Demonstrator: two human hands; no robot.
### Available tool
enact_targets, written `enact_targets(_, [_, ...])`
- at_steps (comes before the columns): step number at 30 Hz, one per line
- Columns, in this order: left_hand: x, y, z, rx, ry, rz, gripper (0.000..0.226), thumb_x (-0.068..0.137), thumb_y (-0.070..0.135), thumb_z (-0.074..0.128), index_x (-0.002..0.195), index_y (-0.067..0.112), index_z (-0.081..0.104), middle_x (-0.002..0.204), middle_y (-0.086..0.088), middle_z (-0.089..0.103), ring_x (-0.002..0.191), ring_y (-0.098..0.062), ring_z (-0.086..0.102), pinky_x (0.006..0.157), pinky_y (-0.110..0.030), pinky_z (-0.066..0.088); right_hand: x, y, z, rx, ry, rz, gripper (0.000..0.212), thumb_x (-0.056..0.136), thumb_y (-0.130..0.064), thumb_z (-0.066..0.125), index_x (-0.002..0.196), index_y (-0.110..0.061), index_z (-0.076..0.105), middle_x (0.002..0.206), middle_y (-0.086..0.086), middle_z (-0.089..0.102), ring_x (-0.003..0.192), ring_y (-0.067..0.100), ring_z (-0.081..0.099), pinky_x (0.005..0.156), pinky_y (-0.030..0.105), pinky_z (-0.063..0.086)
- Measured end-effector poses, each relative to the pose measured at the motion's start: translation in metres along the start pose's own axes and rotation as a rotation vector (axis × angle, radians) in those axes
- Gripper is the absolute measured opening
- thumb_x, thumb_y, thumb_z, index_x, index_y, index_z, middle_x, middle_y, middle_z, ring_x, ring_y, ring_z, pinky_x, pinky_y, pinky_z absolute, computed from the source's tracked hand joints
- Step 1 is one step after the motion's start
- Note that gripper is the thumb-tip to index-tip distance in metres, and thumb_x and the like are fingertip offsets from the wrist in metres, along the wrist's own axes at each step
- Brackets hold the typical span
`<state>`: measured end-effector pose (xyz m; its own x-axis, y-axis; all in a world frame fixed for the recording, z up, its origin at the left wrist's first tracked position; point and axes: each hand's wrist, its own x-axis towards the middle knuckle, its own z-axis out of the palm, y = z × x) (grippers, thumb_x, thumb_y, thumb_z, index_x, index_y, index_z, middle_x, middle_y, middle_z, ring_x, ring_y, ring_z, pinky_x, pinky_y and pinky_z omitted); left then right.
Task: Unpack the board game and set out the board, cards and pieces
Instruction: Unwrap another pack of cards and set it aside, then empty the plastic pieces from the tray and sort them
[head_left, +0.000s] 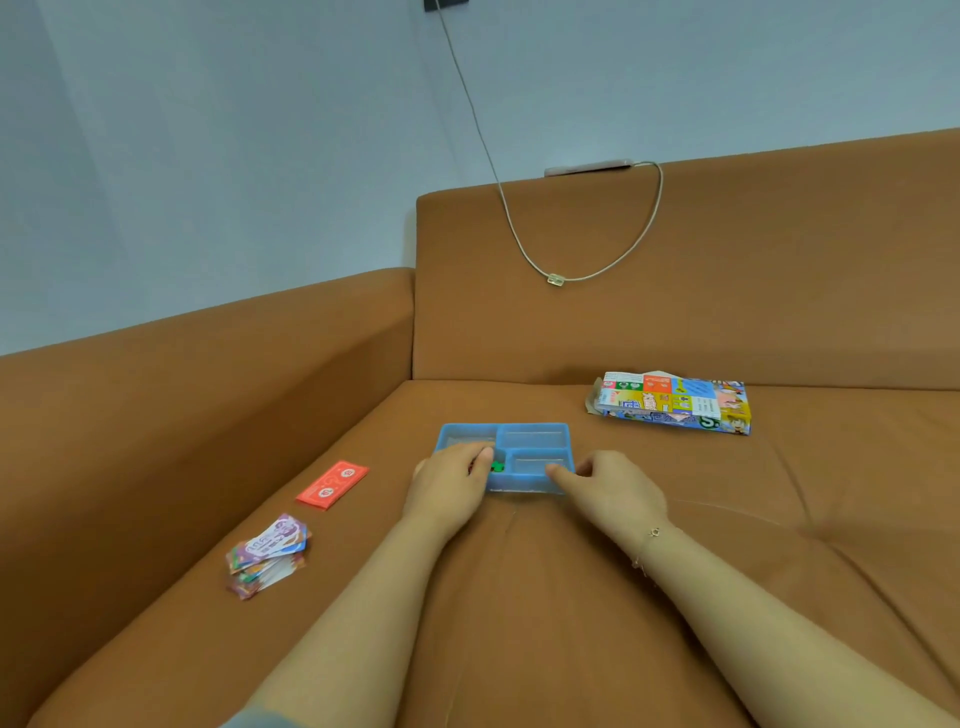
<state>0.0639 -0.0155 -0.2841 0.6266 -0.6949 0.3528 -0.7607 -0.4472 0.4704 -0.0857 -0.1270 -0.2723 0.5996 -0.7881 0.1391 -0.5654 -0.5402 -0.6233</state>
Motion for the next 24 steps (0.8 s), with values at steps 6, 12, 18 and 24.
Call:
enact_targets(6, [-0.004,0.003,0.002,-0.226,0.002,0.070,0.029,0.100,0.026,0.042,0.122,0.022,0.062,0.124,0.009,0.062,0.115,-0.007,0.053,0.095,-0.017,0.038,0.013,0.009,-0.004,0.461,0.012,0.106,0.020,0.075,-0.034,0.073,0.087,-0.023,0.062,0.087,-0.005,0.067,0.078,0.015,0.062,0.069,0.032,0.048])
enact_targets(12, [-0.006,0.006,-0.001,-0.406,0.036,0.090,0.025,0.093,0.020,0.058,0.116,0.015,0.067,0.109,0.010,0.064,0.099,-0.001,0.055,0.076,0.006,0.032,0.011,0.007,-0.017,0.854,-0.014,0.163,0.028,0.082,-0.026,0.070,0.100,-0.007,0.062,0.085,0.003,0.058,0.069,0.012,0.051,0.047,0.025,0.044])
enact_targets(18, [-0.009,0.010,0.001,-0.313,0.009,0.226,0.030,0.086,0.019,0.068,0.116,0.019,0.066,0.114,0.010,0.064,0.105,-0.001,0.054,0.085,0.001,0.033,0.014,0.019,-0.022,0.989,-0.017,0.170,0.040,0.081,-0.010,0.069,0.120,-0.008,0.057,0.111,0.012,0.066,0.084,0.020,0.063,0.054,0.027,0.050])
enact_targets(24, [-0.014,0.015,0.002,-0.206,0.006,0.321,0.036,0.086,0.022,0.067,0.122,0.021,0.061,0.118,0.013,0.059,0.110,-0.002,0.046,0.088,0.002,0.027,0.009,0.030,-0.029,0.813,-0.143,0.087,0.039,0.082,0.009,0.060,0.117,-0.006,0.060,0.109,0.012,0.069,0.099,0.027,0.066,0.085,0.032,0.053])
